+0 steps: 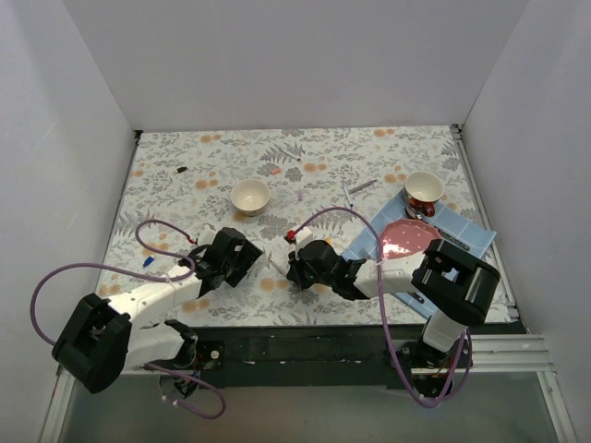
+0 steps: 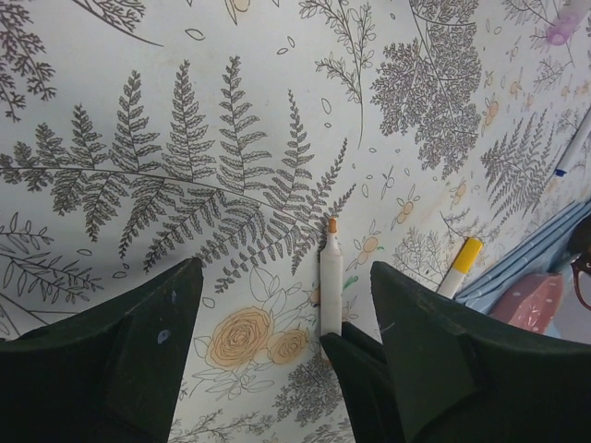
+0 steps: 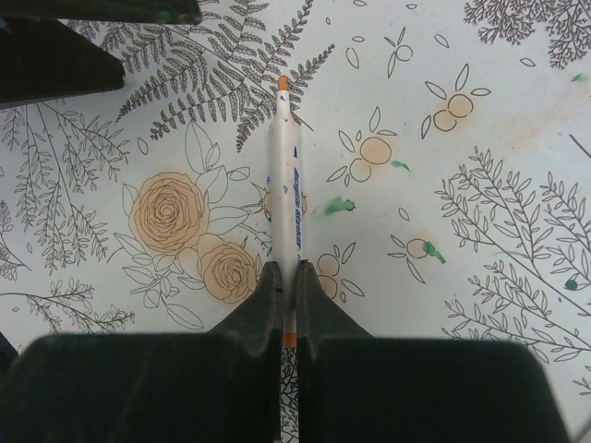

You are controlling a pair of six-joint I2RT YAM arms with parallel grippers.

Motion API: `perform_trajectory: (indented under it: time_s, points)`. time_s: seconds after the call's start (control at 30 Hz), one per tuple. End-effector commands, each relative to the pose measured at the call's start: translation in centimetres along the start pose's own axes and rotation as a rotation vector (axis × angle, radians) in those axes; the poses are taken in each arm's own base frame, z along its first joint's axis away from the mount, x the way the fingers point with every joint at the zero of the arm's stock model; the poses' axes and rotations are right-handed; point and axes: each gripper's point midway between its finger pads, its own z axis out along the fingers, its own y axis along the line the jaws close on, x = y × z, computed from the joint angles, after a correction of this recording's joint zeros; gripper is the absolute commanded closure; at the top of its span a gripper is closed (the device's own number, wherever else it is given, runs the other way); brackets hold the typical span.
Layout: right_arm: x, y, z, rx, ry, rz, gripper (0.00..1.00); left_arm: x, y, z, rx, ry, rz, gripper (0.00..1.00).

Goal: Insert the pens into the pen caps
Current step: Grab a barrel on the table with the right arm

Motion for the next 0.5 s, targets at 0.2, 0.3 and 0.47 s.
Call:
perform_trajectory:
  time_s: [0.2,0.3,0.47]
  points:
    - [5.7,-1.3,-1.5,0.050,0.150,0.017,0.99,0.7,-2.5,1.4,0.043,0.023,-0.002,0.28]
    - [5.3,-1.1,-1.4,0.046,0.135,0.018,0.99,0.9,-2.8,1.5,0.053,0.030,0.000,0.29]
    - [4.2,-0.6,-1.1,0.032,0.108,0.029,0.99,1.5,-2.8,1.8,0.051,0.051,0.007,0.30]
